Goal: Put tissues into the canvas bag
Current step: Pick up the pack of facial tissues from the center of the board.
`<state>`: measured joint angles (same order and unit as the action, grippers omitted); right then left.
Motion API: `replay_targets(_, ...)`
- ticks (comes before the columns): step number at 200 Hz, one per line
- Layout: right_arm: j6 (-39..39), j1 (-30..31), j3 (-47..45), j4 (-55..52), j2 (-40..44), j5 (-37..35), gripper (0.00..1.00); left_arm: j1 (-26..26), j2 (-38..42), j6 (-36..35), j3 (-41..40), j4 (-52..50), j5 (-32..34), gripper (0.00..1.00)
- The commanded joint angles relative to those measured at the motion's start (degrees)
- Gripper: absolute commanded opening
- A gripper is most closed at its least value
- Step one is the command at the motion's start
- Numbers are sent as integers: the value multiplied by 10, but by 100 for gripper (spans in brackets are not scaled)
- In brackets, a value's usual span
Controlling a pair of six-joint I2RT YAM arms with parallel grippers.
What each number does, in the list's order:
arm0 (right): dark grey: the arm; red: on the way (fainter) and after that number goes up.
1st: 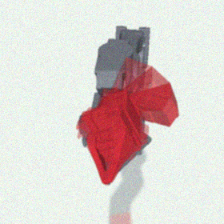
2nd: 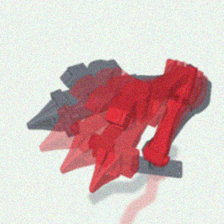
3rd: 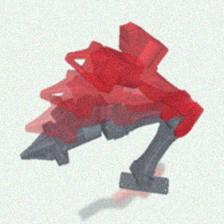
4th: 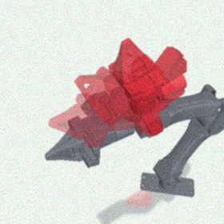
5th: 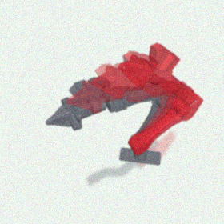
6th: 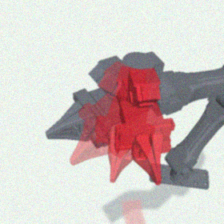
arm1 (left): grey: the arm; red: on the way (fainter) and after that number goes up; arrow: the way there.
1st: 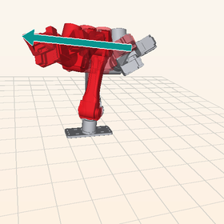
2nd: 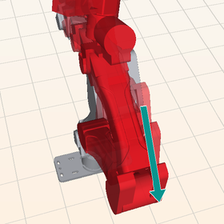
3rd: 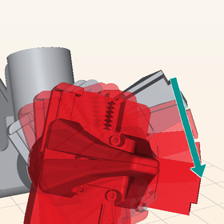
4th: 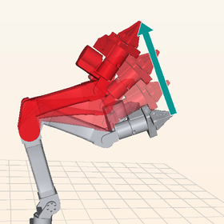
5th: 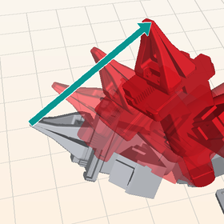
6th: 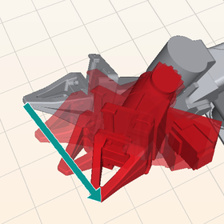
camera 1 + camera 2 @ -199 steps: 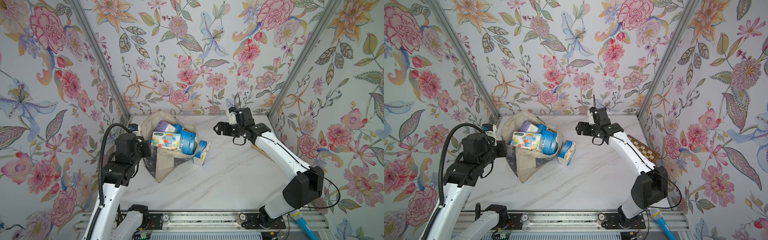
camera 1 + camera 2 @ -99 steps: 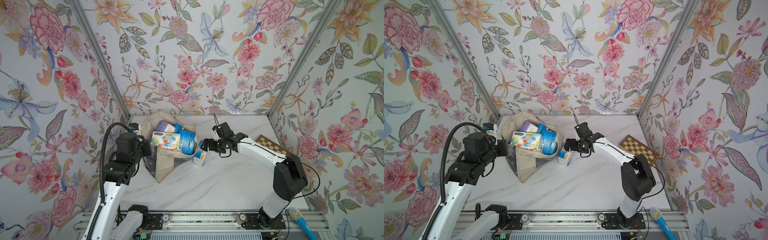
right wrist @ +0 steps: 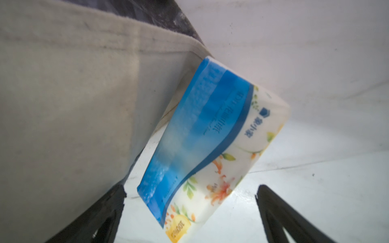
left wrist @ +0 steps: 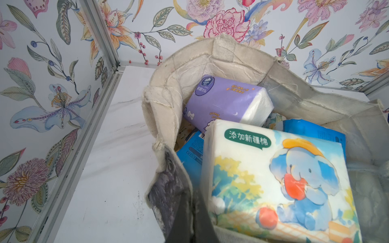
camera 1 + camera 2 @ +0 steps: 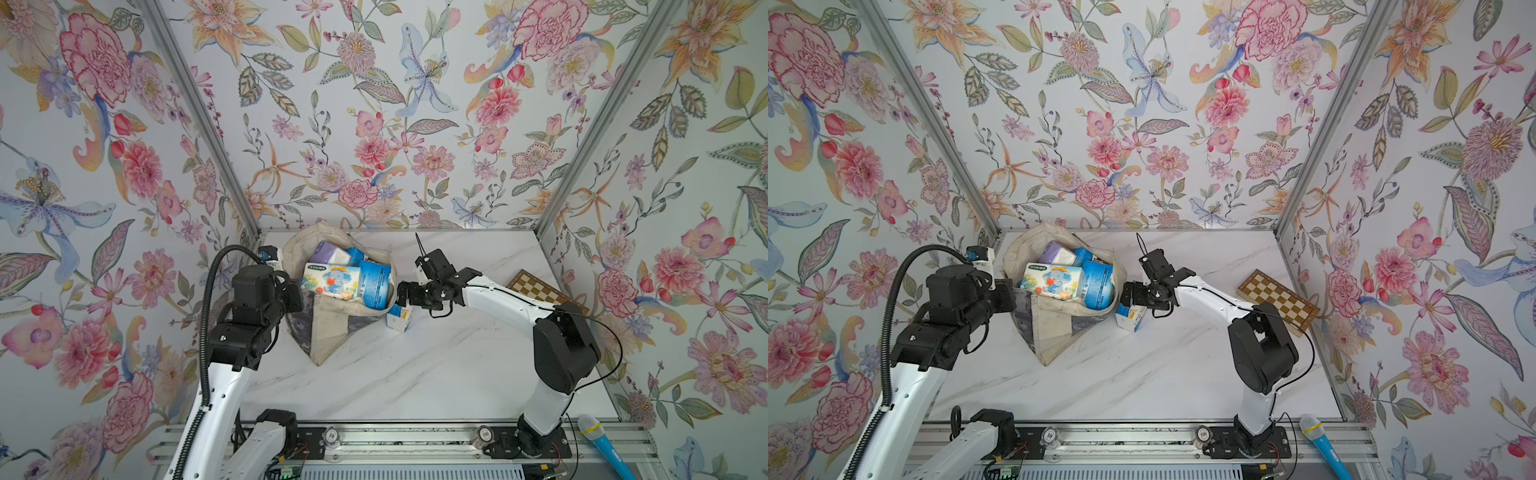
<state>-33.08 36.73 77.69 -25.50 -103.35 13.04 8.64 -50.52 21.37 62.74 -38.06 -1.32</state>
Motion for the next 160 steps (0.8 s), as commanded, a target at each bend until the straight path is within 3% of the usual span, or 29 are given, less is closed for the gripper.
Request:
replay_targets(1, -3, 1, 23, 7, -26, -10, 100, 1, 9, -15, 2, 48, -3, 0)
replay_targets(101, 23, 30, 67, -18, -107, -59, 100, 1, 11, -22, 6, 42, 4, 0)
replay_targets(160, 57, 16, 43, -49, -77, -92, 80, 1, -5, -16, 8, 53, -15, 0)
